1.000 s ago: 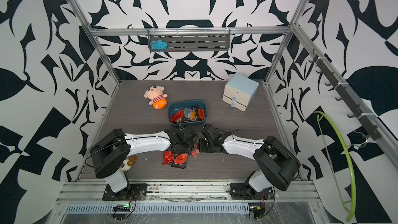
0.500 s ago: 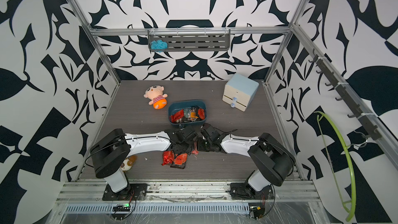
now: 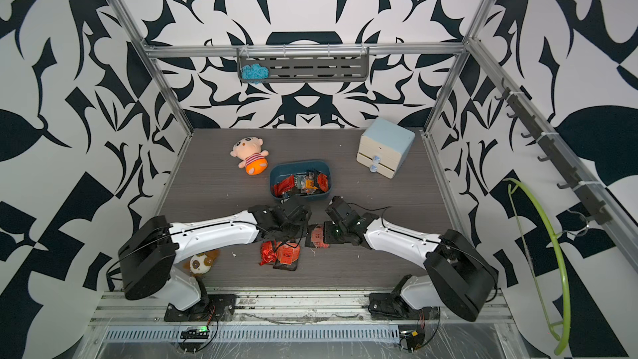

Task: Put the tea bags into the storage box
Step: Pick up the tea bag from the center of the board, then place the tea bag in the storage box.

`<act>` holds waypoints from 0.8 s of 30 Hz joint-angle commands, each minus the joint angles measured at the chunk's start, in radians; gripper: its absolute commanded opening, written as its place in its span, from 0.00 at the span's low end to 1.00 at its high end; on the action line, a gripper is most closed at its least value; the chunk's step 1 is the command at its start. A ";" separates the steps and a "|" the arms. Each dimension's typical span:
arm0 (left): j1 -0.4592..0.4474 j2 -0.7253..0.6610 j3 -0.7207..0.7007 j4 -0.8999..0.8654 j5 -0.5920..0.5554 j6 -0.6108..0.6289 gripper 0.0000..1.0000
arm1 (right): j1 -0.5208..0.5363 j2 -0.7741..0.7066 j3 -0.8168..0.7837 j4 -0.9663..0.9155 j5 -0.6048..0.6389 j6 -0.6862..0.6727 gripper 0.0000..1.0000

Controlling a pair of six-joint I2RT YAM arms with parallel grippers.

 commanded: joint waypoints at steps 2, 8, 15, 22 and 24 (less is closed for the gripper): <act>-0.003 -0.125 -0.068 -0.085 -0.106 -0.021 0.29 | -0.027 -0.147 0.038 -0.175 0.122 -0.073 0.00; 0.014 -0.245 -0.154 -0.116 -0.169 -0.047 0.33 | -0.082 -0.294 0.098 -0.249 0.149 -0.109 0.00; 0.035 -0.382 -0.233 -0.166 -0.231 -0.059 0.33 | -0.120 -0.199 0.271 -0.242 0.119 -0.135 0.00; 0.142 -0.531 -0.361 -0.146 -0.136 -0.013 0.34 | -0.140 0.026 0.470 -0.147 0.034 -0.148 0.00; 0.169 -0.584 -0.395 -0.149 -0.118 0.006 0.36 | -0.142 0.116 0.544 -0.128 0.008 -0.147 0.00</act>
